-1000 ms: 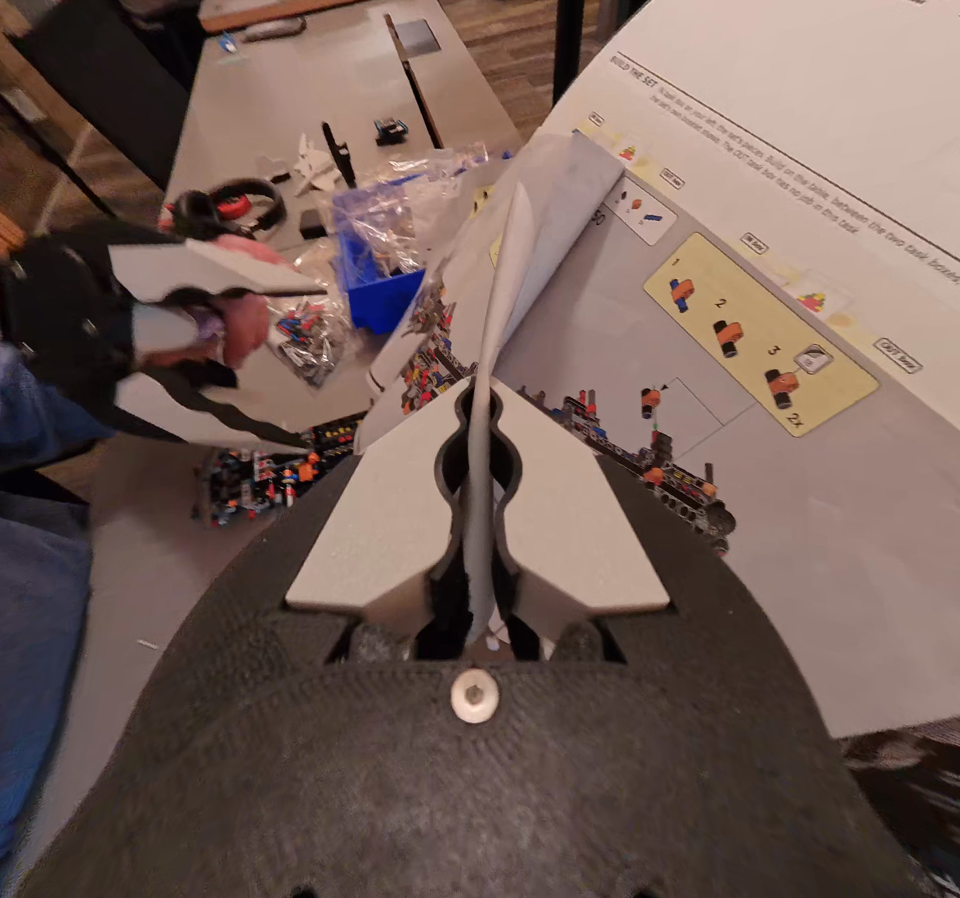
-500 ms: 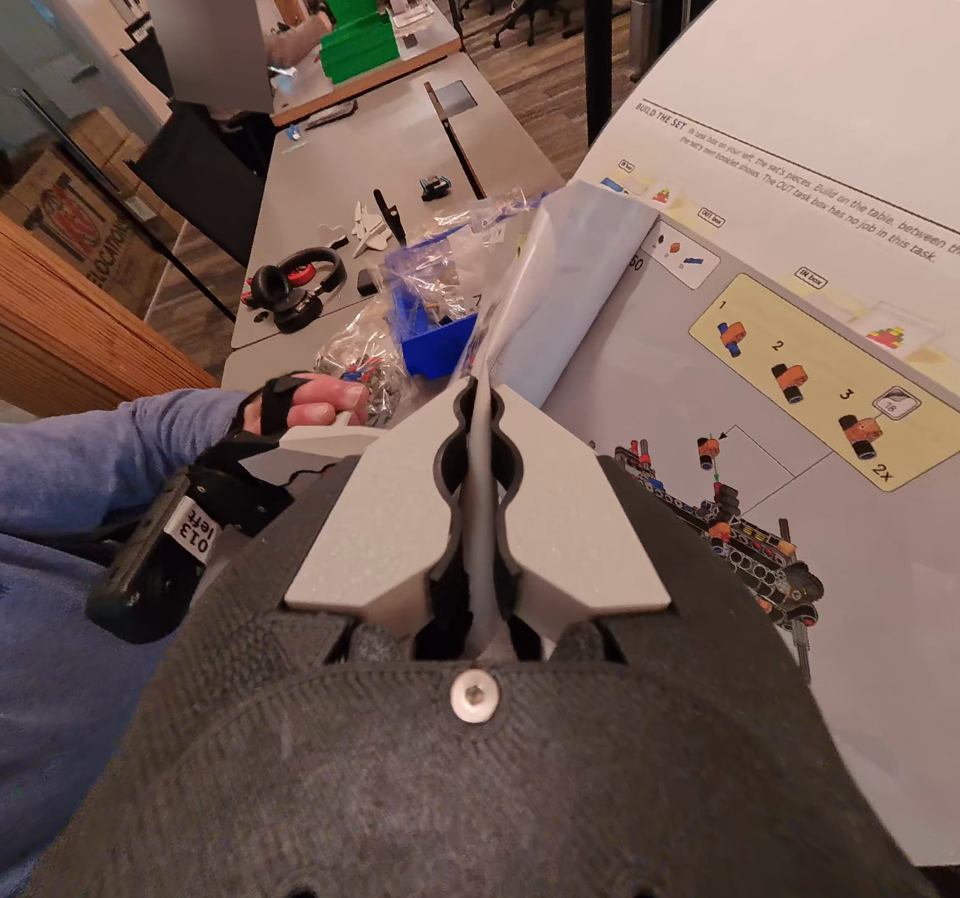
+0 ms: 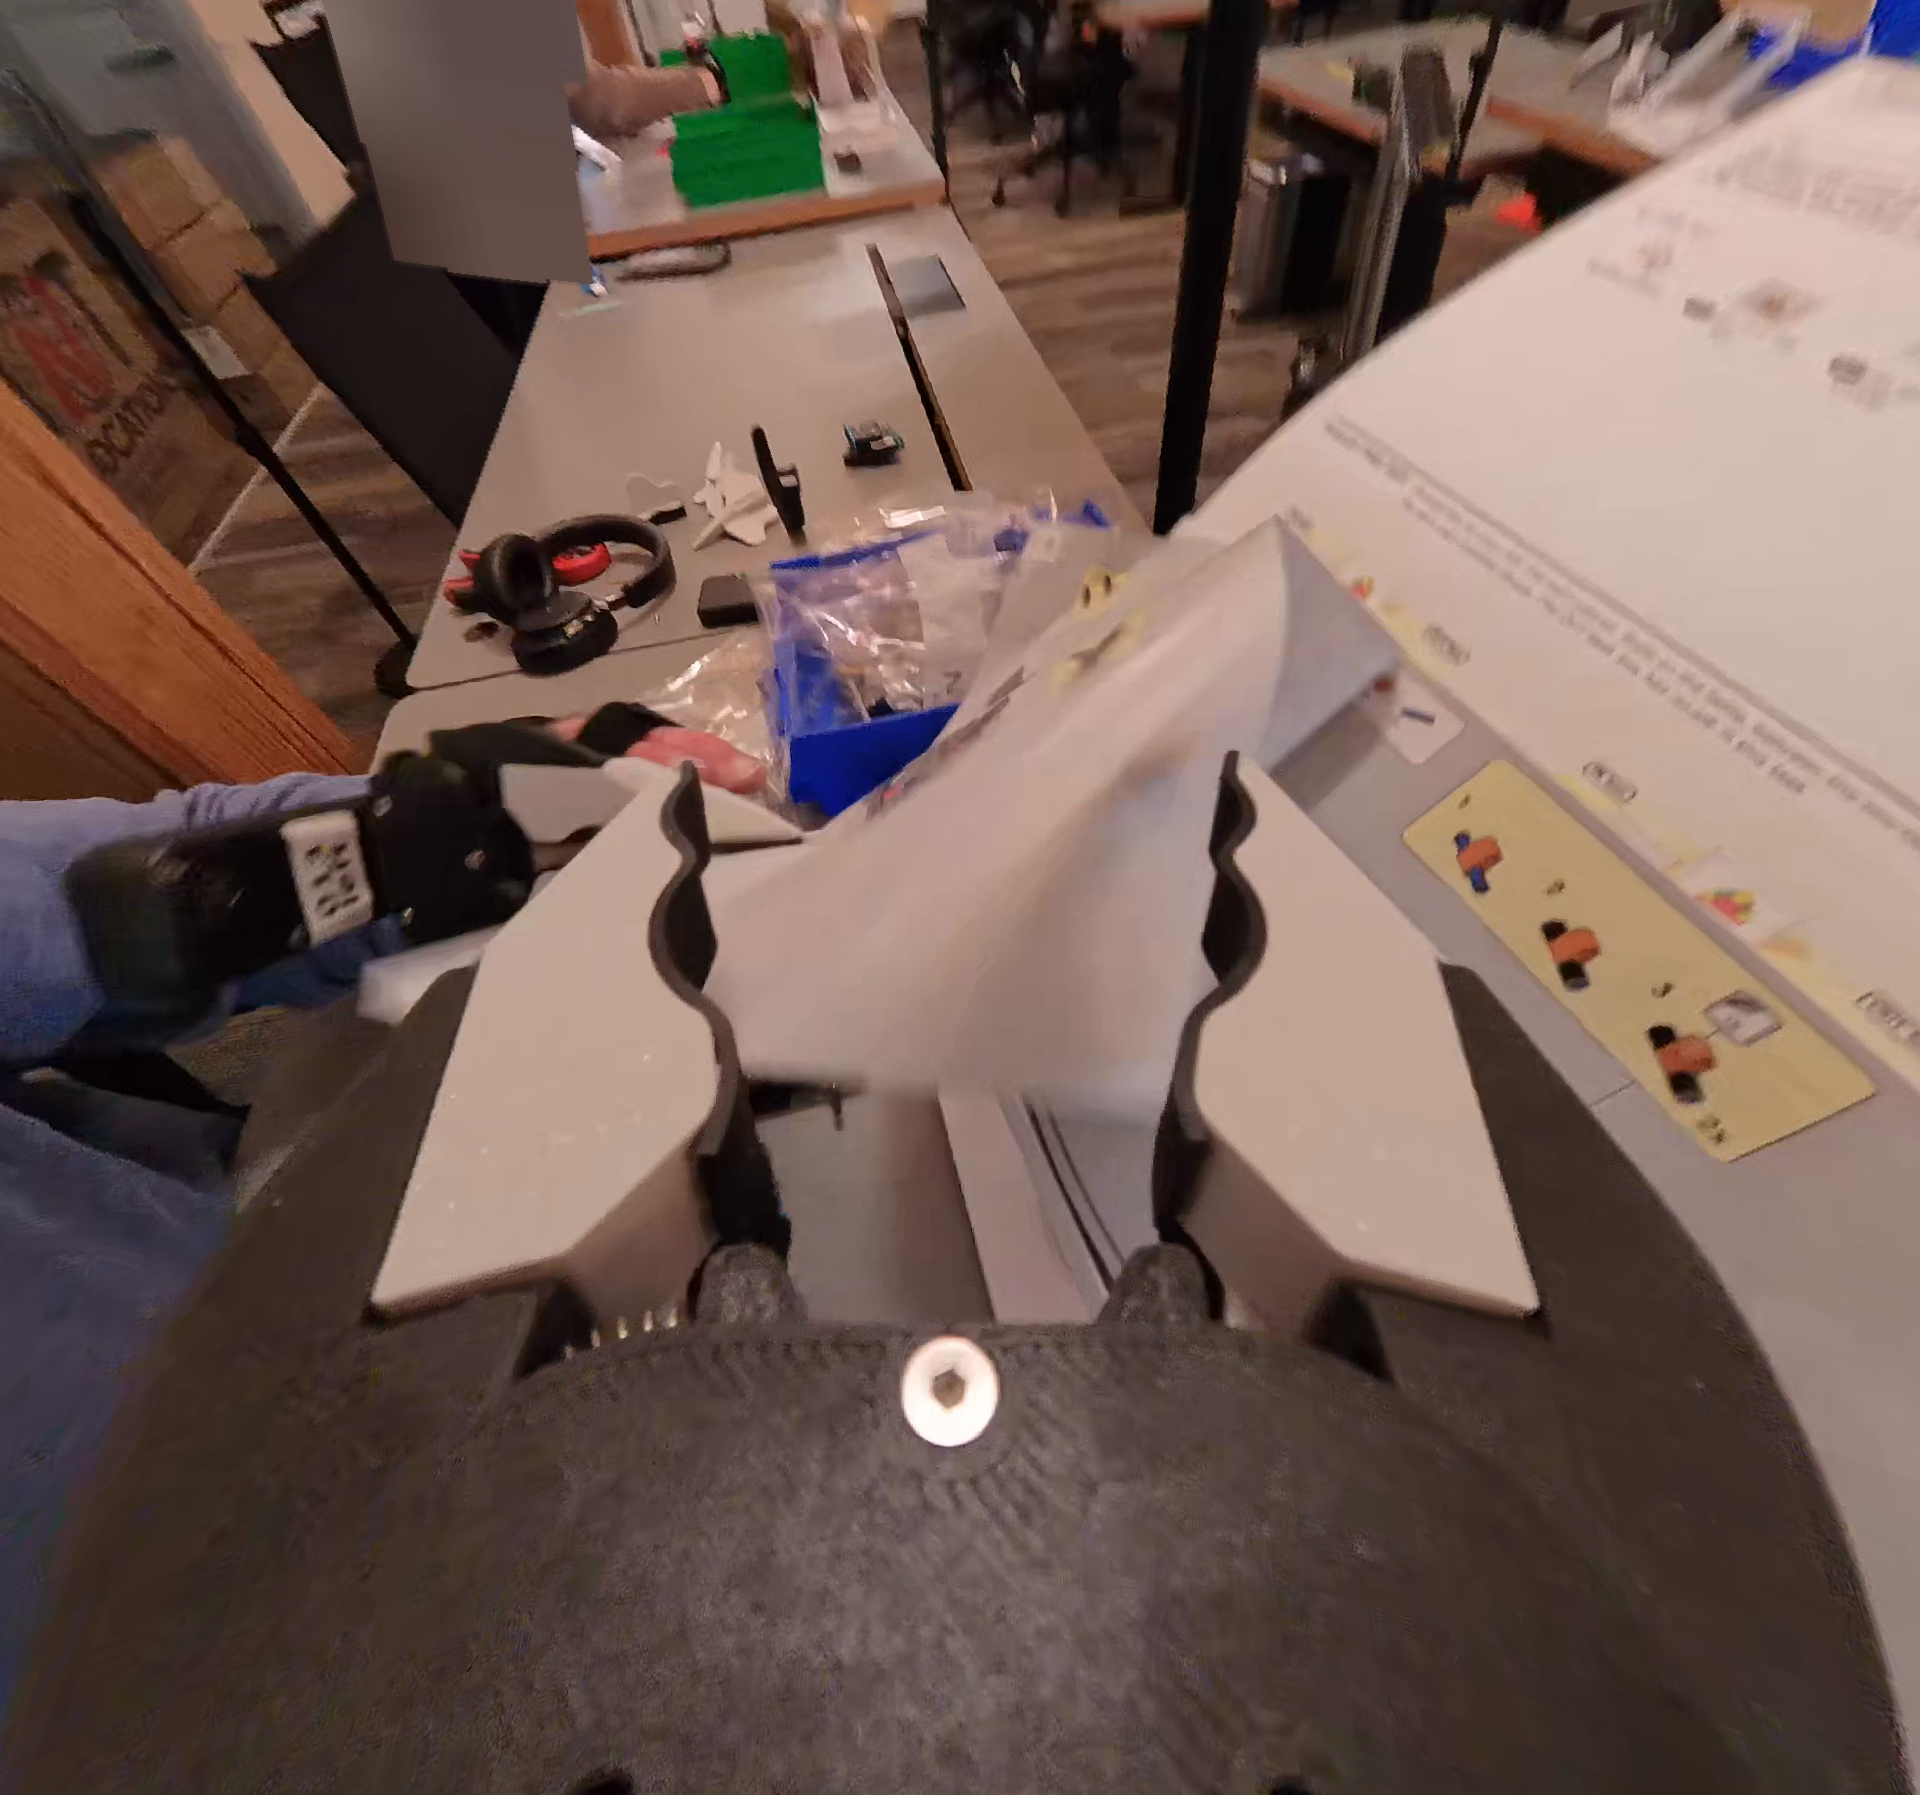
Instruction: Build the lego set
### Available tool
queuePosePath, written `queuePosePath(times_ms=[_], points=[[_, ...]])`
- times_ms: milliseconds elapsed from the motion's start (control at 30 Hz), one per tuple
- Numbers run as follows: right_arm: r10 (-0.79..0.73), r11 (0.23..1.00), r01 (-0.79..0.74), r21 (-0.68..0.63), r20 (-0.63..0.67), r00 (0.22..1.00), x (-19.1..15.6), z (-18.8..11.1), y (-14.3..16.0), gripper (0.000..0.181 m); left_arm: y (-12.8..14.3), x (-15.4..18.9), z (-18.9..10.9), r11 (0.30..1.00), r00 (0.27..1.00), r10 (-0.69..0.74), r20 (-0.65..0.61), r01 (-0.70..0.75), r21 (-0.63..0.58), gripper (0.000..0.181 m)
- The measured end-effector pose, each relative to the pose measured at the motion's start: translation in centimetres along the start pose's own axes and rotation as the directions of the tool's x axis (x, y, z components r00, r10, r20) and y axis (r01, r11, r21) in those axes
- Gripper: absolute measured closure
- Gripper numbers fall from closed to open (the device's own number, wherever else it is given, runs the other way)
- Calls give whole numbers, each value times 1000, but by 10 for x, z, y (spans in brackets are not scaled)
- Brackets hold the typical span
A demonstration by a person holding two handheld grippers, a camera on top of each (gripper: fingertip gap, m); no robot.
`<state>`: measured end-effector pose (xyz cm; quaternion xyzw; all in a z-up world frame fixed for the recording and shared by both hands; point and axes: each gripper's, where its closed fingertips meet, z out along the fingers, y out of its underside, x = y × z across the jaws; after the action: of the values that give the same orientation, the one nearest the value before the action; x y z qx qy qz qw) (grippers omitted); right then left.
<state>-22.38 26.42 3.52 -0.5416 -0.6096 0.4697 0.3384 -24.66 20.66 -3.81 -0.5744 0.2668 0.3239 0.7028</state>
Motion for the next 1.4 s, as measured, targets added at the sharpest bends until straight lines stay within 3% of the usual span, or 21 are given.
queuePosePath(times_ms=[33, 200, 367, 533, 600, 1000, 1233, 1400], points=[[-26, 999, 26, 33, 11, 1000, -4, -6, -6, 83, 5, -6, -3, 998, 998, -62, -3, 62, 1, 181], [-74, 989, 79, 122, -47, 996, 5, -32, -18, 90, 29, -22, -18, 962, 961, -273, -32, 272, -24, 181], [-240, 970, 199, -144, -396, 886, 92, -44, 23, 94, 56, -28, -27, 841, 838, -540, -78, 536, -73, 181], [-411, 891, 224, -394, -492, 768, 148, -45, 64, 97, 84, -29, -31, 663, 654, -749, -111, 739, -120, 181], [-464, 856, 229, -463, -495, 735, 163, -44, 76, 97, 92, -28, -32, 623, 612, -782, -119, 772, -125, 181], [-514, 815, 235, -530, -475, 714, 179, -40, 88, 100, 112, -25, -33, 590, 579, -807, -114, 790, -166, 181], [-588, 775, 271, -571, -494, 640, 175, -45, 84, 110, 113, -25, -34, 591, 579, -807, -115, 788, -172, 181], [-550, 797, 248, -551, -490, 676, 175, -44, 89, 115, 114, -25, -34, 592, 581, -806, -116, 786, -178, 181]])
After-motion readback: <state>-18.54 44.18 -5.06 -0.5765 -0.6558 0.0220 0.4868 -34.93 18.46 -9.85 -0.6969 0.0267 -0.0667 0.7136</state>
